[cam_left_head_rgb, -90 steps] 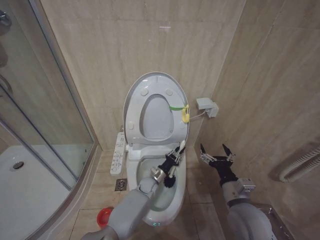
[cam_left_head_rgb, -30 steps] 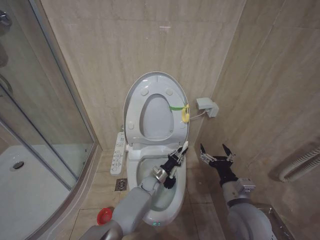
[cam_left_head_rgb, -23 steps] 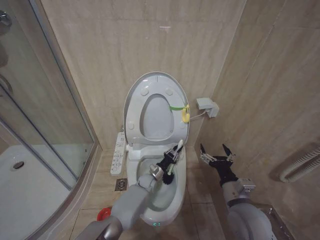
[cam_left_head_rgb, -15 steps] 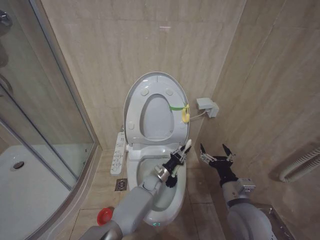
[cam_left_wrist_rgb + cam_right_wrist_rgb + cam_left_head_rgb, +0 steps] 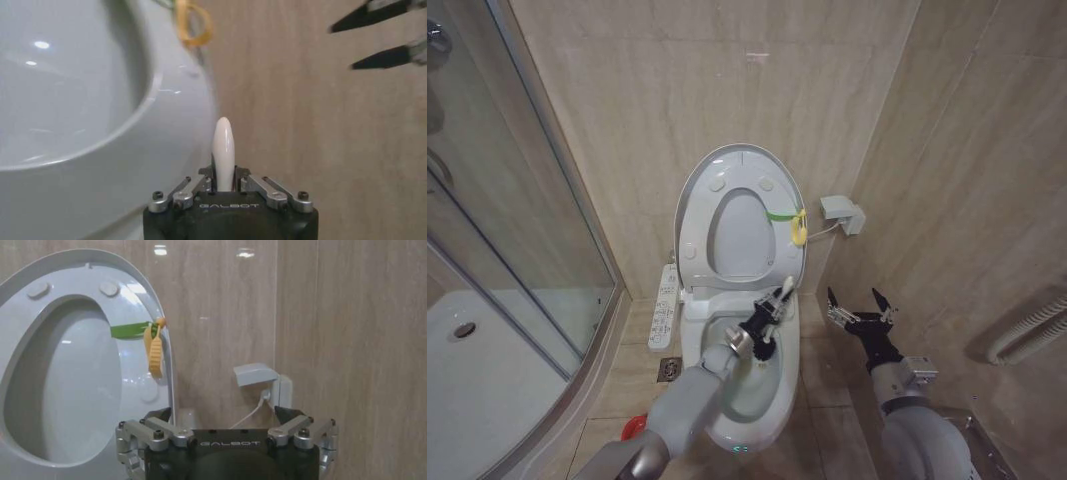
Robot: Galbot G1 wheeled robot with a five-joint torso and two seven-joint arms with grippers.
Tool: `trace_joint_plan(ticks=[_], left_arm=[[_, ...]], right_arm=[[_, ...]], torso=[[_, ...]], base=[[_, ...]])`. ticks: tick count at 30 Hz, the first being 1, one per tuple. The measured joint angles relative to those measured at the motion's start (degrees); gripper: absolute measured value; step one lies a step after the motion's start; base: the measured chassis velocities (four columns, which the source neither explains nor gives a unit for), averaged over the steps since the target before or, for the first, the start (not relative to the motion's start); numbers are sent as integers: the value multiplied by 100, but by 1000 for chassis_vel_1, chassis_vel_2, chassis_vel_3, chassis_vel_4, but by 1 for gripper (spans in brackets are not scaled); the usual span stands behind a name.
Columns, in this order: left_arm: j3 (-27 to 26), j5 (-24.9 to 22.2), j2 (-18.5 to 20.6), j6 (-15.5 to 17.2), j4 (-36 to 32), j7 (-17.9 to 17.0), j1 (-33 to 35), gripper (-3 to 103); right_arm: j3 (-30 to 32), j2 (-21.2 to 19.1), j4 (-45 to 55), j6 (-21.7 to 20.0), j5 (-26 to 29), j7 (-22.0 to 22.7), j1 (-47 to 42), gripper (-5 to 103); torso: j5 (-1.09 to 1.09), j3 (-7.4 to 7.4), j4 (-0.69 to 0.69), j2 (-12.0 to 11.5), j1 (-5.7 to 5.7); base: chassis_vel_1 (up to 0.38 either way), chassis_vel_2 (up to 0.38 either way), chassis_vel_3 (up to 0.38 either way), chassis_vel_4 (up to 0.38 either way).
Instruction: Open the toilet lid, clean the toilet bowl with a toilet brush, close the toilet lid, and flush.
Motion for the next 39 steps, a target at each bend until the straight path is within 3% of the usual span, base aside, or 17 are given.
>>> trace_joint_plan(ticks=[3, 6, 10, 19, 29, 39], left_arm=[[33, 74, -44, -37, 109, -1, 14, 19], [-213, 240, -131, -165, 781, 63, -141, 19], [-319, 215, -55, -119, 883, 74, -197, 19], [31, 57, 80, 96, -401, -107, 111, 19], [-269, 56, 140, 324, 320, -102, -48, 19], [-8, -91, 29, 236, -372, -122, 152, 19]], right_arm=[[0, 0, 0, 0, 0, 0, 0, 100], [0, 0, 0, 0, 0, 0, 0, 100], [0, 0, 0, 0, 0, 0, 0, 100], [0, 0, 0, 0, 0, 0, 0, 100], [0, 0, 0, 0, 0, 0, 0, 100], [0, 0, 0, 0, 0, 0, 0, 100]], torso=[[0, 0, 0, 0, 0], [0, 0, 1, 0, 0], [1, 0, 3, 0, 0], [0, 0, 0, 0, 0], [2, 0, 4, 0, 0], [-1, 0, -1, 0, 0]], base=[[0, 0, 0, 0], [0, 0, 0, 0], [0, 0, 0, 0], [0, 0, 0, 0], [0, 0, 0, 0], [0, 0, 0, 0]])
